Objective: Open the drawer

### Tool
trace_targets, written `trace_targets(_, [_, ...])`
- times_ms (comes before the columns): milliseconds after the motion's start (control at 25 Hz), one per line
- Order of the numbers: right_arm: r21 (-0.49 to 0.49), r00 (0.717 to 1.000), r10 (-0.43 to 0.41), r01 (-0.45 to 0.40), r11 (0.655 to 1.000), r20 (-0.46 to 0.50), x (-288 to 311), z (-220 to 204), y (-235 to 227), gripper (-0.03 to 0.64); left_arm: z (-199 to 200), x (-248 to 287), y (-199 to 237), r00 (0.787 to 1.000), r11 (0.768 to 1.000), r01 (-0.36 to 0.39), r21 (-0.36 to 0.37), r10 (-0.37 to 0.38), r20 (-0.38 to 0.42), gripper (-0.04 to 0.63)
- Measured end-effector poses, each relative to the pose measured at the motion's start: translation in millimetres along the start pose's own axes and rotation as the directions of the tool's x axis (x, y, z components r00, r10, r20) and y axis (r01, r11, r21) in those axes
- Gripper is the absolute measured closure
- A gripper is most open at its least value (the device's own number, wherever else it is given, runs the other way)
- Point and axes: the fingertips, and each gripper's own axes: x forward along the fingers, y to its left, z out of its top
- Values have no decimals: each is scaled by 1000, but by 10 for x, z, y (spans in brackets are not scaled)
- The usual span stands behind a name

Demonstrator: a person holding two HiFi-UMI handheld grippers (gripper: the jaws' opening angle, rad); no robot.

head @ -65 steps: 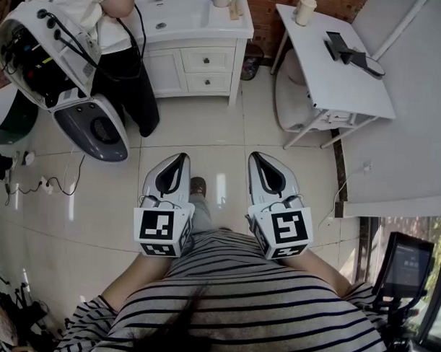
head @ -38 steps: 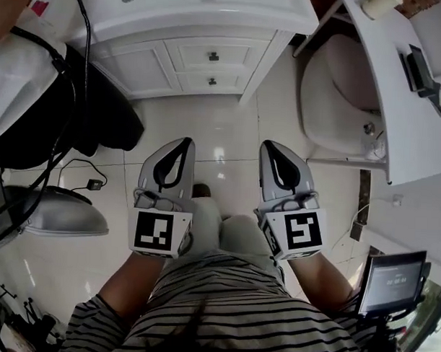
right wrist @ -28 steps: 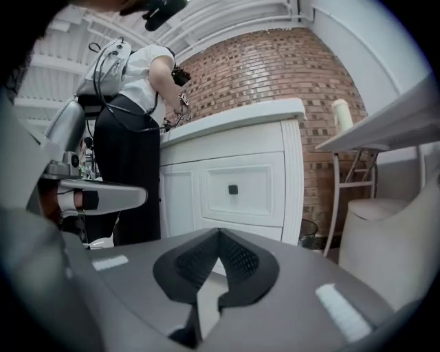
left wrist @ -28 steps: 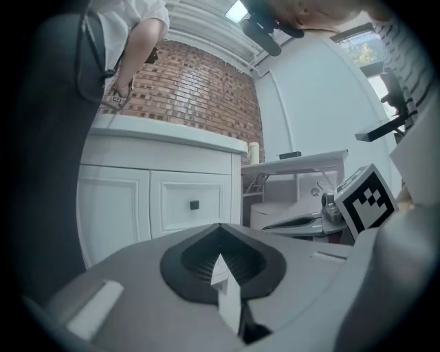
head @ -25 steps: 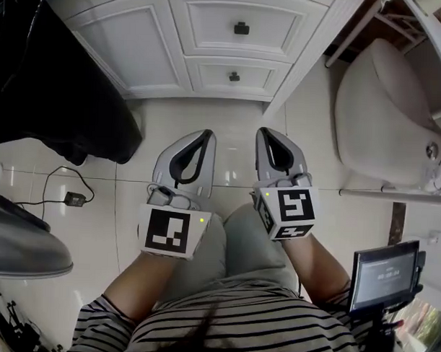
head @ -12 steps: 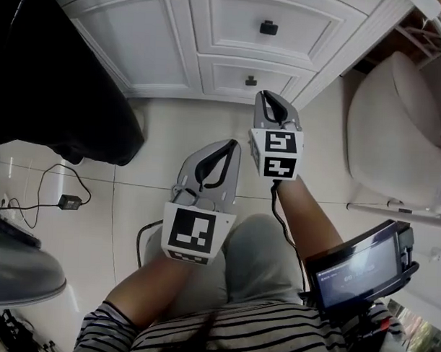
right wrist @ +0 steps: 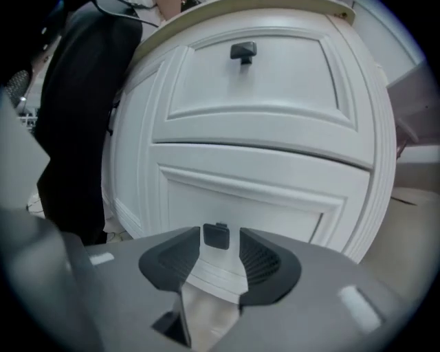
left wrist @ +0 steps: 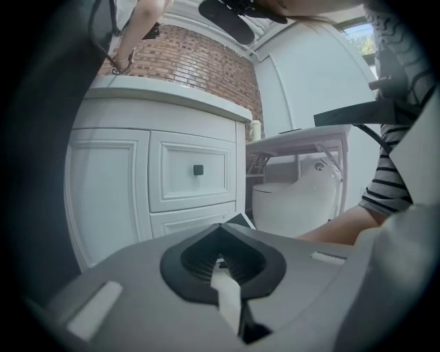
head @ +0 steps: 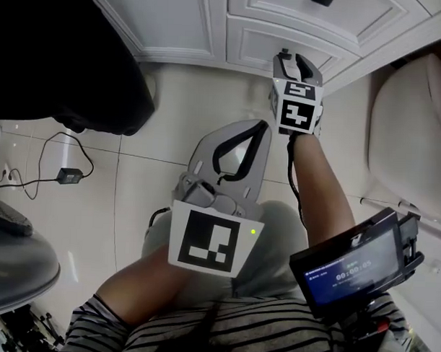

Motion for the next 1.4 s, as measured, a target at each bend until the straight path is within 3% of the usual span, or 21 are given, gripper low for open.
trace_targets(160, [63, 1000, -1, 1, 998, -6, 43, -16, -21, 448, -43, 7, 52, 1000, 1000, -17, 13, 17, -9, 580])
trace_targets(360, [33, 1000, -6, 6, 999, -8, 69, 8, 45, 488, -52, 17, 82, 1000, 1000, -22, 19, 22, -20, 580])
trace_targets(800, [-36, 999, 14, -15, 999, -34, 10, -24, 52, 500, 7, 15, 125, 999, 999, -48, 23, 48, 1, 580])
trace_targets(1400, [-37, 990, 127, -129, 991, -64, -1079, -465, 499, 512, 192, 1, -38, 993, 990, -103, 97, 97, 64, 580])
